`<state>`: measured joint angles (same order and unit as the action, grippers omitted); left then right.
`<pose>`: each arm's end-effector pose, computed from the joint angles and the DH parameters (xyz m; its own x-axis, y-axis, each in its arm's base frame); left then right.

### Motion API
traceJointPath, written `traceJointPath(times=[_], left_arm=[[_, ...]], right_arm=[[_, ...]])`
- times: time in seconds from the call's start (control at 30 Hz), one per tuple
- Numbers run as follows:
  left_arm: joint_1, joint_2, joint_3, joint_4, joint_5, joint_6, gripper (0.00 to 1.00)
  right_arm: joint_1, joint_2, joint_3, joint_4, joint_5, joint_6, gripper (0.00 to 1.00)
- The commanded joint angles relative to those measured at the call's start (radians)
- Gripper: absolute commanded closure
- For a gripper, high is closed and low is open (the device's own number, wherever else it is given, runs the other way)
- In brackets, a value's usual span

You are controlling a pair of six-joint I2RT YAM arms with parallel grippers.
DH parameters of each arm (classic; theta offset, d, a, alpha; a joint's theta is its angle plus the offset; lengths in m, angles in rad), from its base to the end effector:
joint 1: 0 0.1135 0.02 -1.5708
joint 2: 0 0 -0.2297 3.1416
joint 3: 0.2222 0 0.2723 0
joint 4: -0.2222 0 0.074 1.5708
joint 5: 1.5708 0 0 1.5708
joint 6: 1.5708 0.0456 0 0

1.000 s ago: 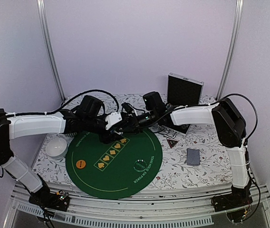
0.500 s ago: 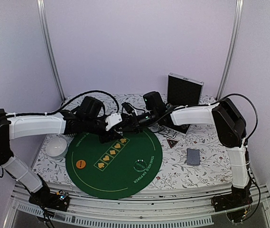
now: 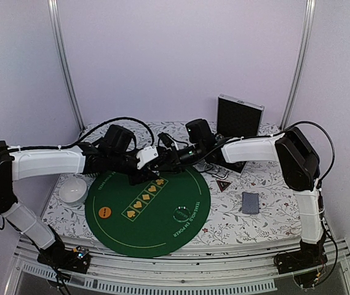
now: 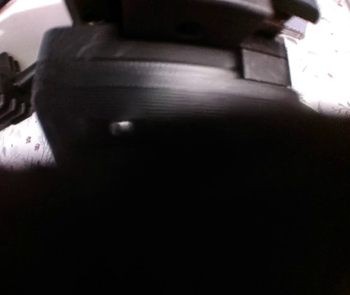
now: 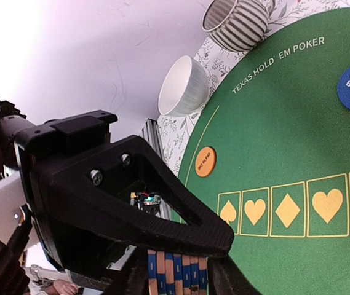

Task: Distribute texas hold em gaming equipment
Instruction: Pass from the right arm to the left

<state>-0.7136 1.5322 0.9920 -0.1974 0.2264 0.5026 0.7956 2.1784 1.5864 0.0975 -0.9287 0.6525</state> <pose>0.2635 -0.2417 0.1782 -0.0778 0.6883 -0.7213 0.9140 0.3383 0.2242 0.3198 0.3786 0.1556 -0.8232 -0.3206 -0.4686 -0.5302 0.1388 0.8364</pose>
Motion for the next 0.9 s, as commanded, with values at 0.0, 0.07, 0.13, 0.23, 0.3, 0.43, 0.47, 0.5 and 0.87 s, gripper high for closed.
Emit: traceJointPath(times=[0.0,0.07,0.13,0.23,0.3,0.43,0.47,0.5,0.87], left_arm=[[0.006,-0.004,0.018,0.017,-0.015,-0.045,1.0],[0.015,0.012,0.039,-0.011,-0.004,-0.058,1.0],[0.022,0.029,0.058,-0.039,0.006,-0.071,1.0],[0.043,0.049,0.081,-0.074,0.01,-0.093,1.0],[0.075,0.061,0.096,-0.088,0.0,-0.12,1.0],[0.191,0.094,0.15,-0.118,-0.023,-0.215,1.0],[0.223,0.105,0.161,-0.123,-0.021,-0.233,1.0],[0.253,0.117,0.172,-0.128,-0.023,-0.249,1.0],[0.473,0.422,0.327,-0.19,-0.095,-0.35,1.0]], right_arm=[[-0.01,-0.077,-0.037,0.022,0.034,-0.005,0.58],[-0.022,-0.09,-0.054,0.023,0.044,-0.01,0.43],[-0.033,-0.105,-0.066,0.023,0.054,-0.015,0.33],[-0.05,-0.133,-0.092,0.02,0.075,-0.027,0.05],[-0.069,-0.163,-0.121,0.018,0.098,-0.037,0.01],[-0.114,-0.234,-0.196,0.004,0.173,-0.064,0.01],[-0.123,-0.251,-0.216,-0.008,0.202,-0.07,0.01],[-0.133,-0.266,-0.23,-0.025,0.231,-0.088,0.01],[-0.142,-0.351,-0.257,-0.178,0.408,-0.223,0.01]])
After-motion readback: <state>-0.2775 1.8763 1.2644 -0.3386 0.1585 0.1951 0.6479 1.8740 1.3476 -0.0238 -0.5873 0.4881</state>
